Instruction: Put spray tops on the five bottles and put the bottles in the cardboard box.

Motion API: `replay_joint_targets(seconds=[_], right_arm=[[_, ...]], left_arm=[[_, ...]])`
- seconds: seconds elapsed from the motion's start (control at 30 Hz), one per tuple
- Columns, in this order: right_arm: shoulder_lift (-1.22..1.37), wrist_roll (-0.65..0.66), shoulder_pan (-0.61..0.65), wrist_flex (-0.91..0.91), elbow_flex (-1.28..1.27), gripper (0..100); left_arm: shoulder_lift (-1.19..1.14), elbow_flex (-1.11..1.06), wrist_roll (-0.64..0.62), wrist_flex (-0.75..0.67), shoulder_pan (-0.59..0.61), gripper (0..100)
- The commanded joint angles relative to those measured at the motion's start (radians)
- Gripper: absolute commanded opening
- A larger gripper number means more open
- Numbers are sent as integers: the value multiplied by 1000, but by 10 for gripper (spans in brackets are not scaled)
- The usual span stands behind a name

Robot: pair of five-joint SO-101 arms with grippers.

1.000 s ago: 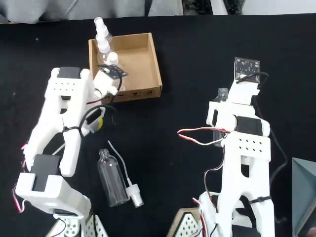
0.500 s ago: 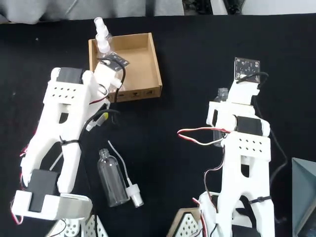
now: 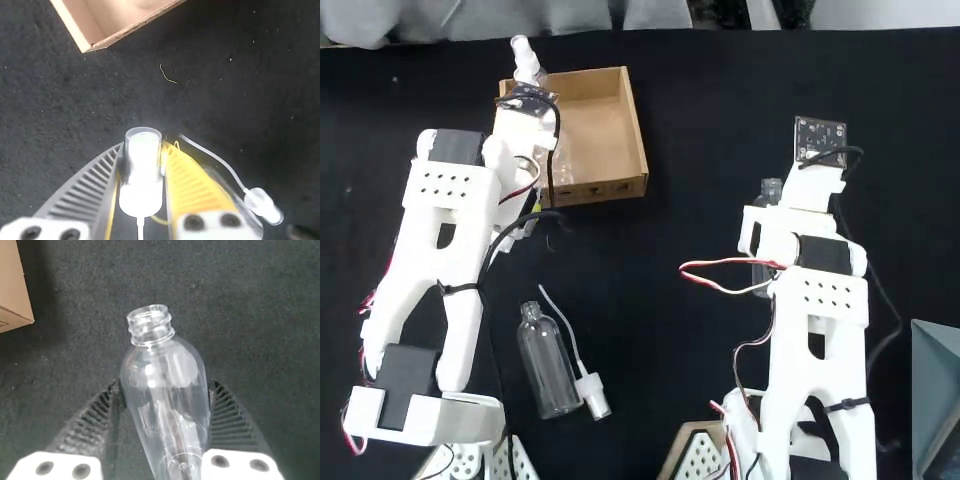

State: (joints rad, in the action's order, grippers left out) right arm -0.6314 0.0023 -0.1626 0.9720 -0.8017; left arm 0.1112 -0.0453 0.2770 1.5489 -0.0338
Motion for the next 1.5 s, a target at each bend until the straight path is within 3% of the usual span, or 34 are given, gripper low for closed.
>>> replay_joint_targets(seconds=[0.0, 0.6, 0.87, 1.2, 1.47], right_arm=[[-47, 3, -32, 8, 28, 141], [-288, 3, -18, 34, -10, 141], [-437, 3, 110, 28, -76, 142], [-696, 3, 184, -28, -228, 145], [-760, 3, 190, -94, -312, 144]], left_arm=[[115, 59, -71, -2, -13, 29], [408, 25, -345, -118, -12, 29], [483, 4, -460, -133, -10, 29], [652, -292, -539, -384, -10, 29], [835, -512, -552, -551, -10, 28]])
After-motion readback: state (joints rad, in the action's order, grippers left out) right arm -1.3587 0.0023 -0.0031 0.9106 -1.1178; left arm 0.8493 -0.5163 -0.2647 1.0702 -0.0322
